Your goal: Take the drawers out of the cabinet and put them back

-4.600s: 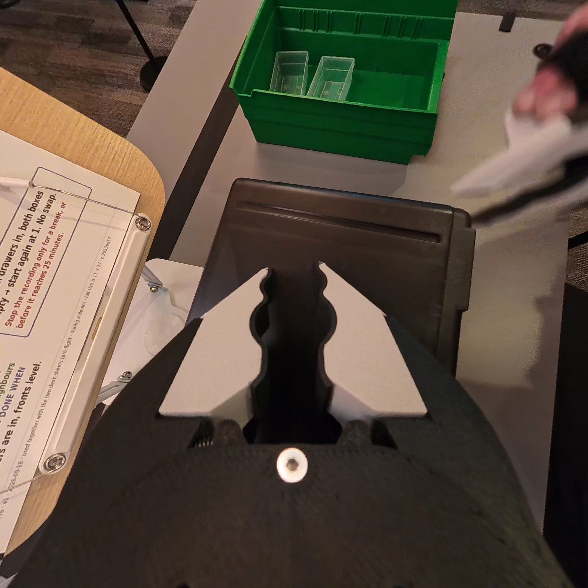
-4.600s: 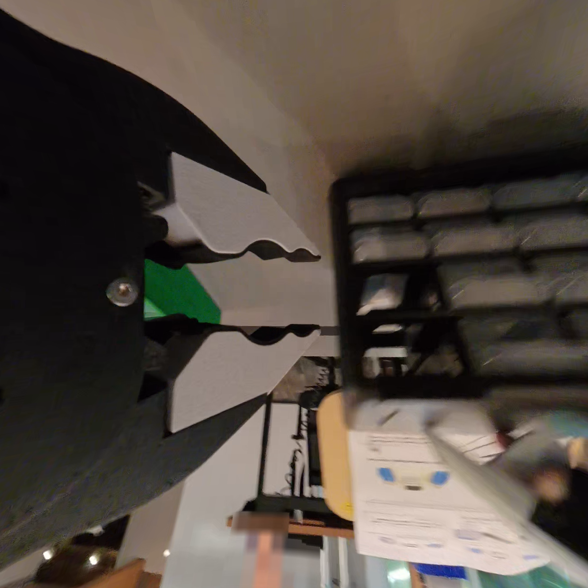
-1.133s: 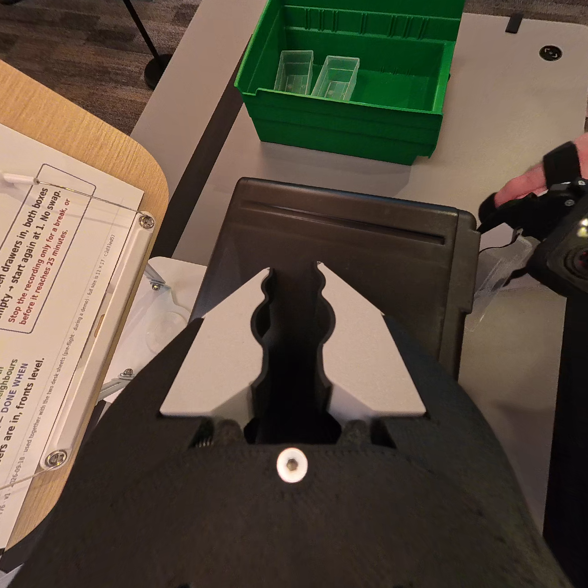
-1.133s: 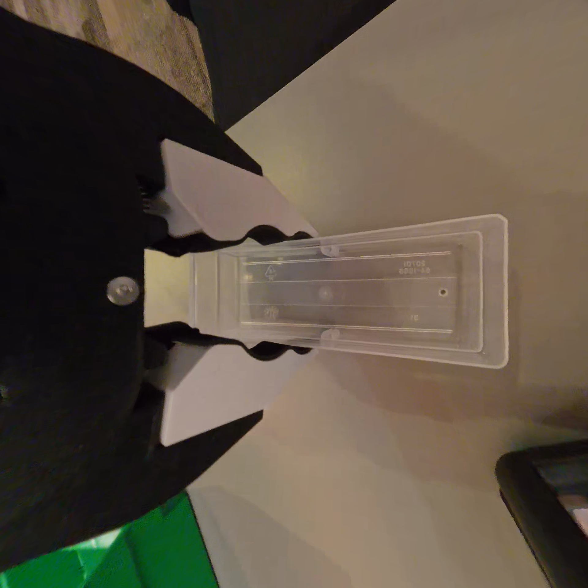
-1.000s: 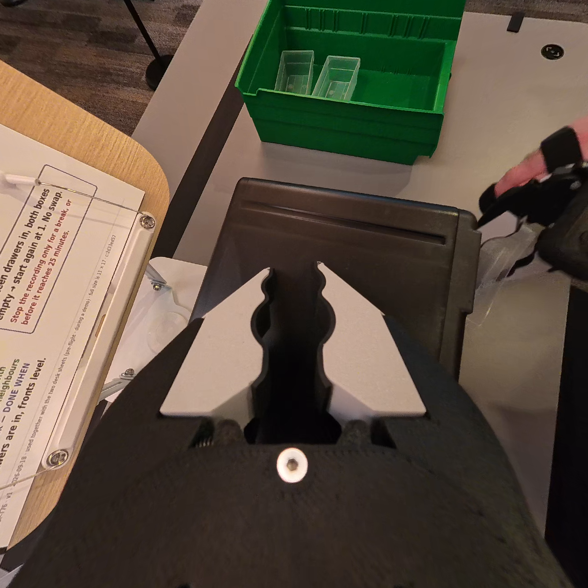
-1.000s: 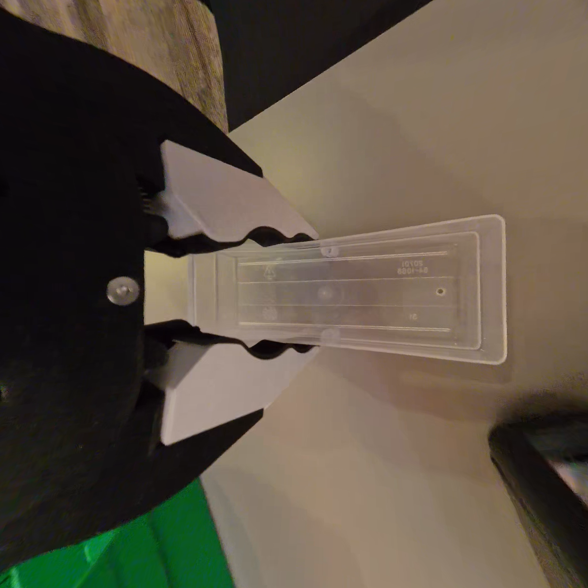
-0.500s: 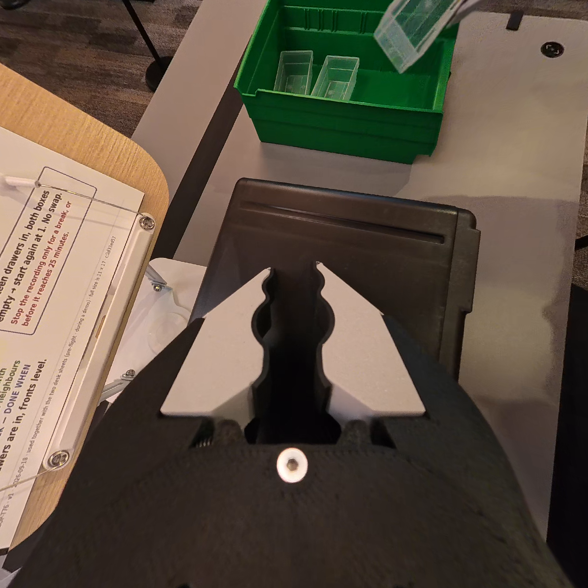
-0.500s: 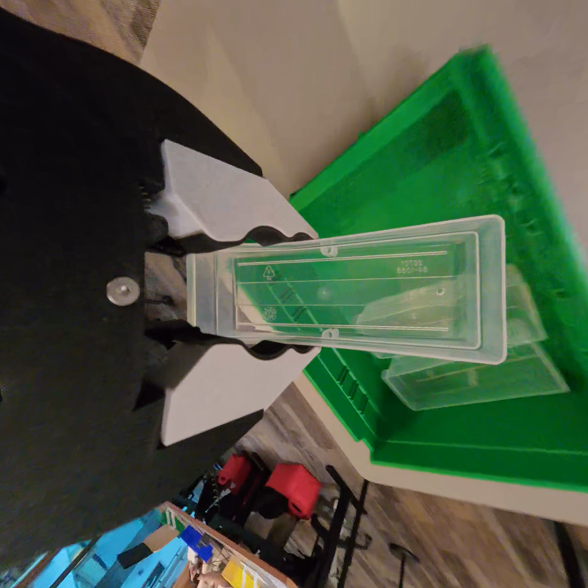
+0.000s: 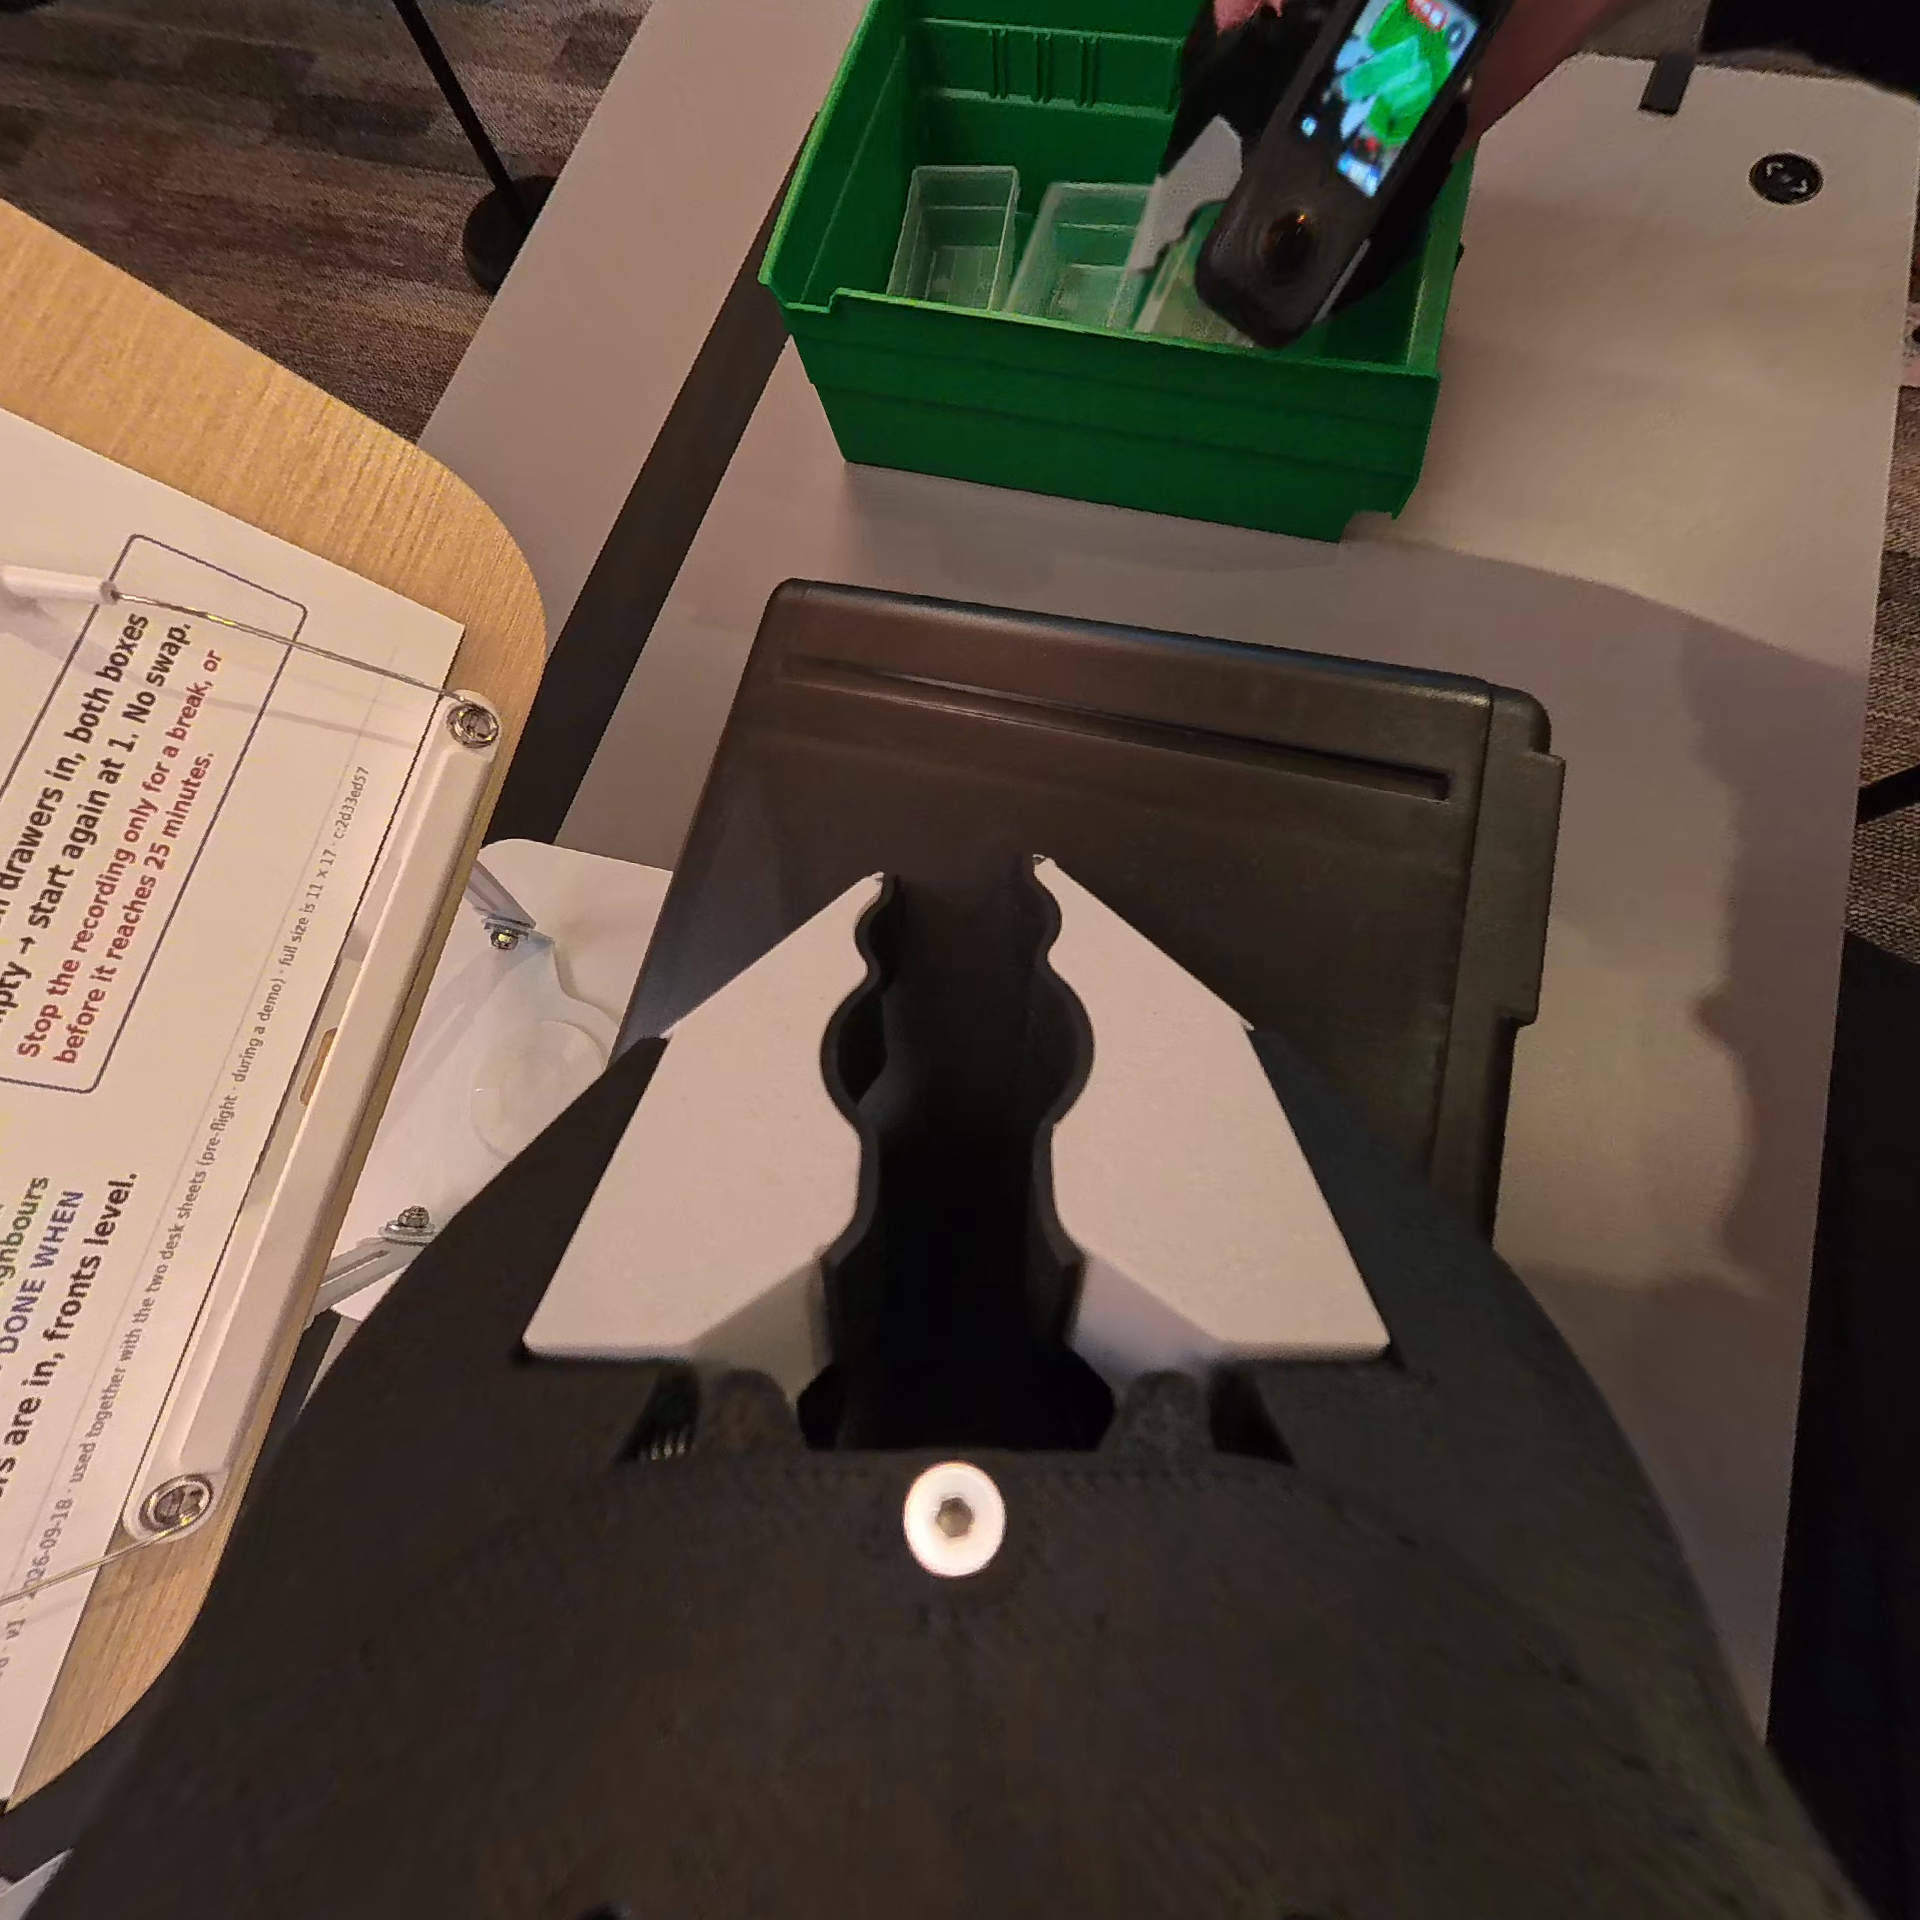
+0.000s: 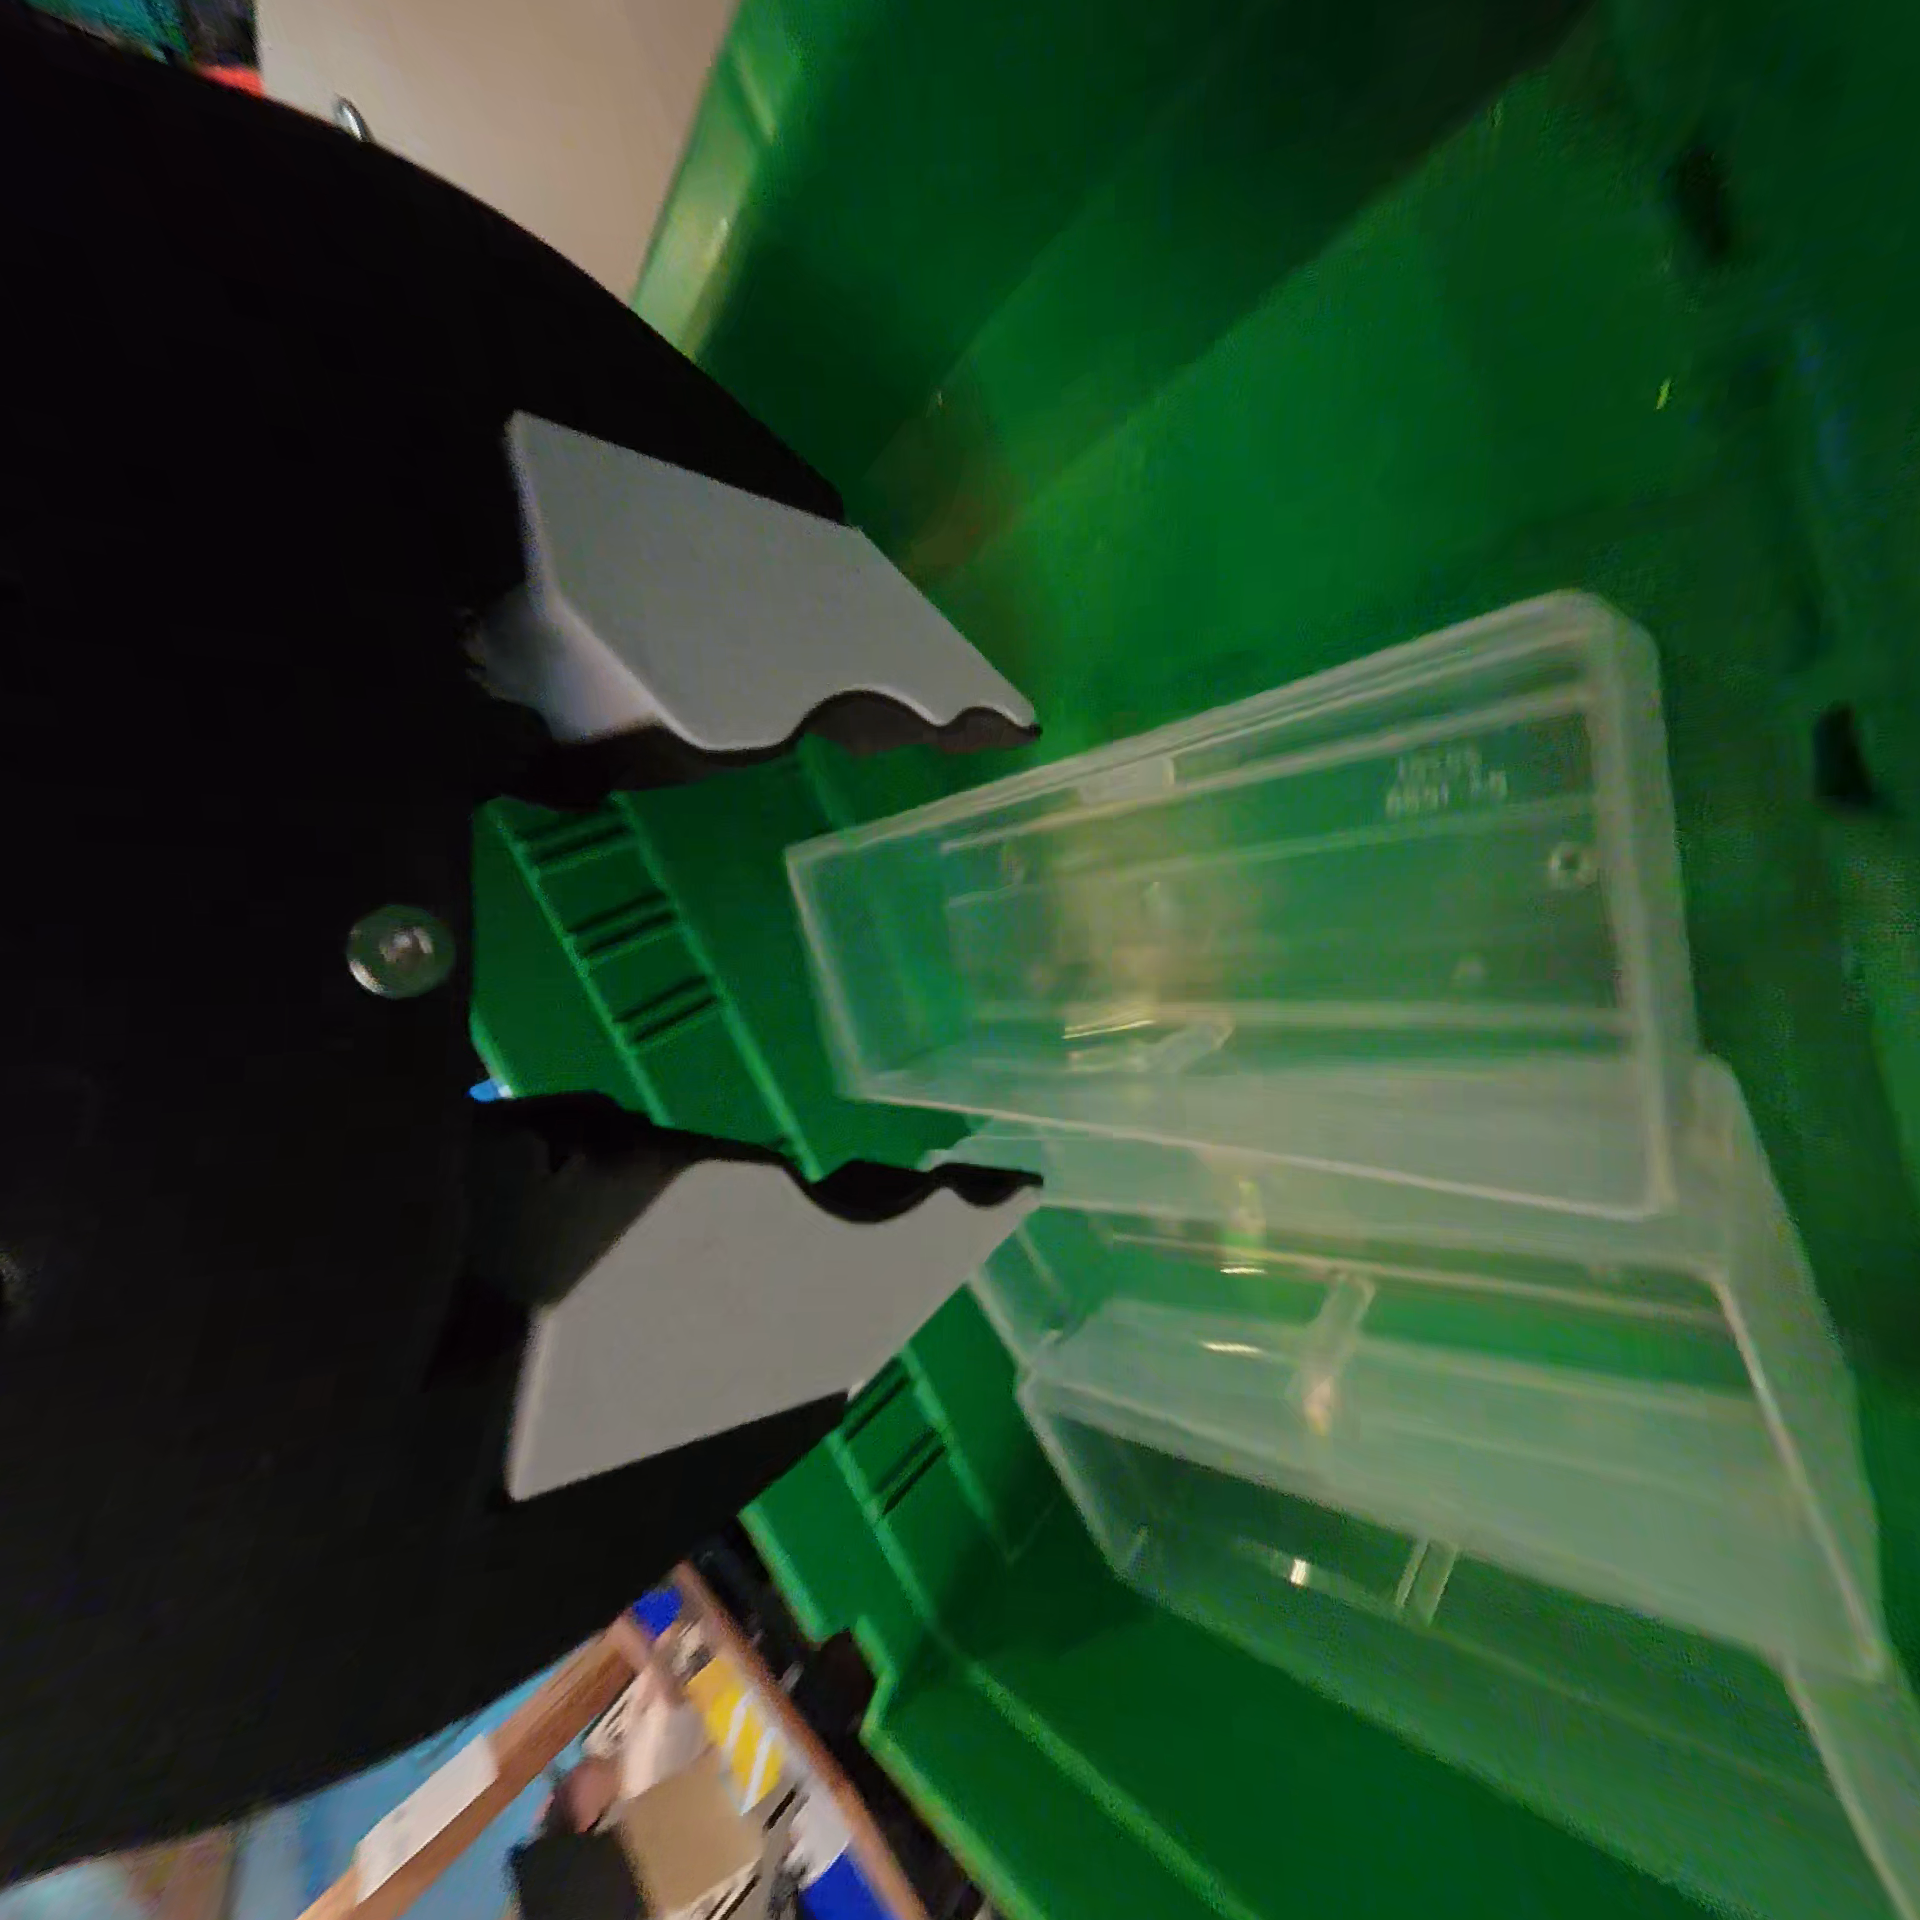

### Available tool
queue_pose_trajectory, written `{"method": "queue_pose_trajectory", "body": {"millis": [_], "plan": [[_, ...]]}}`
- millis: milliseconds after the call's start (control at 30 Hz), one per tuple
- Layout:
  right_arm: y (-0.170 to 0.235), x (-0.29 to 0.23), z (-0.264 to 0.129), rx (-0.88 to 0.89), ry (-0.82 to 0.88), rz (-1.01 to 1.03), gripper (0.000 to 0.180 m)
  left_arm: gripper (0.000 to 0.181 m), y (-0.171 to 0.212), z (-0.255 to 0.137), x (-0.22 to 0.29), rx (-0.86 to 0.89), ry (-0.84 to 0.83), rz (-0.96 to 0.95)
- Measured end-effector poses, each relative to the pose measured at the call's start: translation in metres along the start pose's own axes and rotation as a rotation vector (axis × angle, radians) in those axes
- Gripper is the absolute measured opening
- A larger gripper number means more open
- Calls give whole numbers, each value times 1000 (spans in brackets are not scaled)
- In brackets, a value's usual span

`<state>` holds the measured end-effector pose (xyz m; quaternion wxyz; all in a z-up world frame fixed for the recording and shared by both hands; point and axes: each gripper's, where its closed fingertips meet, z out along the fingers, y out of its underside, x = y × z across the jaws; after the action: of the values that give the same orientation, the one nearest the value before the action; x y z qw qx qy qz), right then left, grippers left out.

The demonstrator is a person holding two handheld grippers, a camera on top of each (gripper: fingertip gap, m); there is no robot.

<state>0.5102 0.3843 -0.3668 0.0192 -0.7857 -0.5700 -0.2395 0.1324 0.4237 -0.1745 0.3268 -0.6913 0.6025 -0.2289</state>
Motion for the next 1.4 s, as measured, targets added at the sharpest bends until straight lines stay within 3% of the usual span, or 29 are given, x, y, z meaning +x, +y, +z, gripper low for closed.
{"method": "queue_pose_trajectory", "body": {"millis": [133,267,400,500,667,833,1000,1233,1400], "plan": [[5,16,-25,15,107,66,83,21,0,0,0,0,1,-1],[4,30,-103,136,299,217,68,21,0,0,0,0,0,1],[-66,-7,-209,491,456,173,53,21,0,0,0,0,-1,1],[-137,-63,-251,679,510,27,49,22,0,0,0,0,-5,3],[-237,-126,-241,752,628,-176,50,22,0,0,0,0,-14,10],[-293,-139,-203,750,736,-261,43,22,0,0,0,0,-6,1],[-310,-124,-167,702,820,-299,40,22,0,0,0,0,-8,3],[-319,-114,-173,807,869,-255,22,22,0,-1,0,0,-7,2],[-315,-119,-176,787,868,-240,20,22,0,-1,1,0,-4,-1]]}}
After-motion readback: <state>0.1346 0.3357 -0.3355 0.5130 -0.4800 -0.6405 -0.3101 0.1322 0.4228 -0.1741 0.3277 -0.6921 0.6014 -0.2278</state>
